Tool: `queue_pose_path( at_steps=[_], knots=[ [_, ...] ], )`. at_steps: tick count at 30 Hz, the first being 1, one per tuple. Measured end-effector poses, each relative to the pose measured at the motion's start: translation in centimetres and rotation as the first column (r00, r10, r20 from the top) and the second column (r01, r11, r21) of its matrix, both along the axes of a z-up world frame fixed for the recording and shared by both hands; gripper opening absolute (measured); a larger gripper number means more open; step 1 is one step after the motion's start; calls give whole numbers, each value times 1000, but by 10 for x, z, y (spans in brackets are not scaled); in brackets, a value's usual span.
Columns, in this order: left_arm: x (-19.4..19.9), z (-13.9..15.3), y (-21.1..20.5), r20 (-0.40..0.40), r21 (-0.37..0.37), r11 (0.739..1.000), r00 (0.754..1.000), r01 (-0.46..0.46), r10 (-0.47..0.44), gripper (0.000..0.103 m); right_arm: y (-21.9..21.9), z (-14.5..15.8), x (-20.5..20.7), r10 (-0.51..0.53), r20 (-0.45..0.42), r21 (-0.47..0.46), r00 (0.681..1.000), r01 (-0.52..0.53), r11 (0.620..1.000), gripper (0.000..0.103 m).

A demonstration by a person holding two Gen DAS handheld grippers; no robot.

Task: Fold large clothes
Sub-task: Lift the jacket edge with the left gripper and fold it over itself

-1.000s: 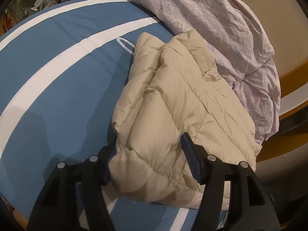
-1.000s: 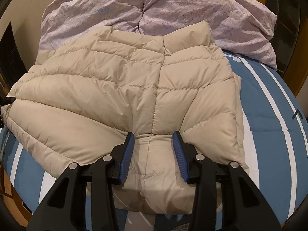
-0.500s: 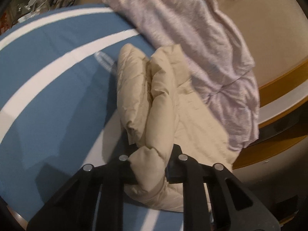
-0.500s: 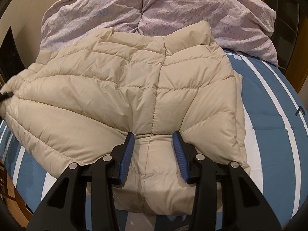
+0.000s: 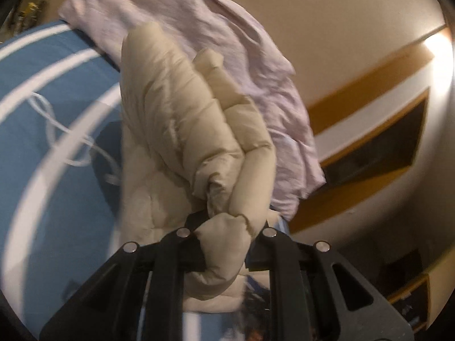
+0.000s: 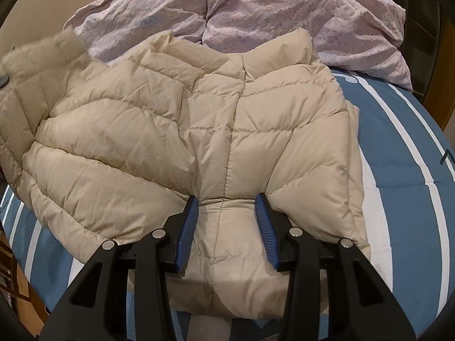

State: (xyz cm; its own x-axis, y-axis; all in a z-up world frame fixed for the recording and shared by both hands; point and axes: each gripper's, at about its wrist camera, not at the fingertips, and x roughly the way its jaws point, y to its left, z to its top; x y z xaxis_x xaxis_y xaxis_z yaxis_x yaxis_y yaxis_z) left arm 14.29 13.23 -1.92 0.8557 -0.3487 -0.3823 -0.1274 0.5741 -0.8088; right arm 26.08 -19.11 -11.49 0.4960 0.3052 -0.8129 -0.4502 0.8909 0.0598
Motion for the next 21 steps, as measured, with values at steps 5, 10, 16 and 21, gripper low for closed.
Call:
queue_pose_path(
  at_steps=[5, 10, 16, 21],
  knots=[
    [22, 8, -45, 34, -13, 996, 995, 92, -92, 16, -3, 0, 2, -6, -13, 20, 1000, 6, 1000, 44],
    [42, 9, -87, 35, -2, 986, 985, 167, -167, 16, -5, 0, 3, -5, -23, 33, 1000, 6, 999, 44],
    [56, 6, -119, 21, 14, 976, 976, 215, -216, 16, -5, 1, 5, -10, -25, 40, 1000, 11, 999, 44],
    [68, 7, -145, 25, 17, 963, 963, 269, -269, 16, -4, 0, 5, -16, -25, 45, 1000, 17, 999, 44]
  ],
)
